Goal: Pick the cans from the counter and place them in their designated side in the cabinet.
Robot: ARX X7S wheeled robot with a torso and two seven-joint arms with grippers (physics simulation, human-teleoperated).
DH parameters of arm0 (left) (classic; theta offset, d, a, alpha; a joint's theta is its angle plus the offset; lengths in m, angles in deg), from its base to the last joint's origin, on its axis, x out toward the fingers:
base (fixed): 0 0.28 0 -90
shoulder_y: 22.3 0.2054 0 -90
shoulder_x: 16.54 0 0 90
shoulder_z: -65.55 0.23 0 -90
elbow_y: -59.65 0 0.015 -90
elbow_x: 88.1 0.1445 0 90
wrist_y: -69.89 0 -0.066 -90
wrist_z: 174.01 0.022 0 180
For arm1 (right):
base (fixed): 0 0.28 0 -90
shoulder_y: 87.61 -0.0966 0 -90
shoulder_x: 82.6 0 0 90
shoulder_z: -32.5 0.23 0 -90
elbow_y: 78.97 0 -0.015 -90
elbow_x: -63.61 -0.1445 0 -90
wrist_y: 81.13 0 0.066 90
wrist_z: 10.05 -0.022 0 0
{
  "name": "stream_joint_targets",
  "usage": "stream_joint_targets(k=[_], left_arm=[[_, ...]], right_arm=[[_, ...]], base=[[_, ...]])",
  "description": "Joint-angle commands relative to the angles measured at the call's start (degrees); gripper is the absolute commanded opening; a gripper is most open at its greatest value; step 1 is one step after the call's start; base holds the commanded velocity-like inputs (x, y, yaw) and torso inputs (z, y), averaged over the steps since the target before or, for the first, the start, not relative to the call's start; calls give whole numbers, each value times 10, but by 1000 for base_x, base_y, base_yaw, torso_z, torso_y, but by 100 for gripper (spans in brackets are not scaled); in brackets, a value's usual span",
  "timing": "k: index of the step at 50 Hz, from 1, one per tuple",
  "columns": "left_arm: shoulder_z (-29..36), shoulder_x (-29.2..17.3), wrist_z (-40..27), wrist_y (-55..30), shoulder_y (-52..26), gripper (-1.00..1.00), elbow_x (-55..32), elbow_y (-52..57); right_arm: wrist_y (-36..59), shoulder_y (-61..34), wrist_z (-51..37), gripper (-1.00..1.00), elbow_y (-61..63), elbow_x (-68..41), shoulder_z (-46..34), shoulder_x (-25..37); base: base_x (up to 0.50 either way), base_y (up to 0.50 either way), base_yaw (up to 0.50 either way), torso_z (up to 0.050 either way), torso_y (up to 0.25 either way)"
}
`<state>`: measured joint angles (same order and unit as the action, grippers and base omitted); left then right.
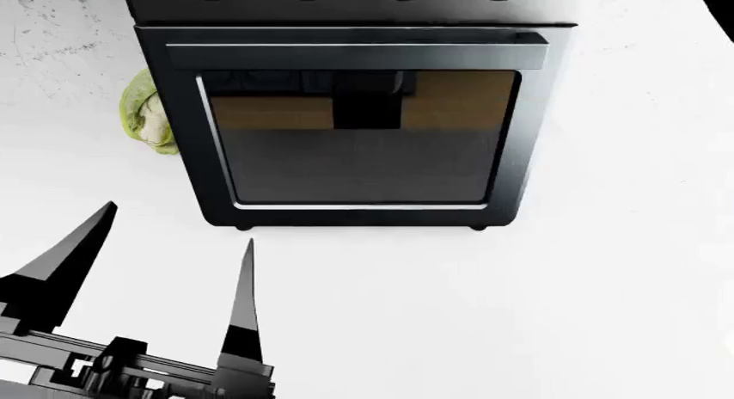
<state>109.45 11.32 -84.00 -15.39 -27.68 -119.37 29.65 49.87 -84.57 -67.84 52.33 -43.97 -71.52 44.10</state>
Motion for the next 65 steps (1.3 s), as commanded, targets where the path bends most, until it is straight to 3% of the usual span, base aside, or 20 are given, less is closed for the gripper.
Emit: stream_joint_targets(k=[1, 24, 43, 53, 65], left_arm=[[-16, 18, 0, -13, -8, 100, -30, 0], [-59, 34, 0, -39, 22, 100, -48, 0], [-75, 35, 0, -45, 46, 100, -42, 0], [-67, 31, 0, -38, 39, 100, -41, 0], [-59, 27, 0, -35, 32, 100, -39, 0]], right_arm=[[22, -150, -15, -100, -96, 12, -14, -9], [37, -222, 119, -100, -293, 236, -88, -45], [-12, -247, 215, -100, -496, 418, -191, -124], [-26, -243, 252, -100, -612, 461, -231, -171], [25, -273, 294, -100, -780, 461, -262, -229]], base=[[0, 0, 0, 0, 0], [0, 0, 0, 0, 0], [0, 0, 0, 0, 0], [0, 0, 0, 0, 0], [0, 0, 0, 0, 0]])
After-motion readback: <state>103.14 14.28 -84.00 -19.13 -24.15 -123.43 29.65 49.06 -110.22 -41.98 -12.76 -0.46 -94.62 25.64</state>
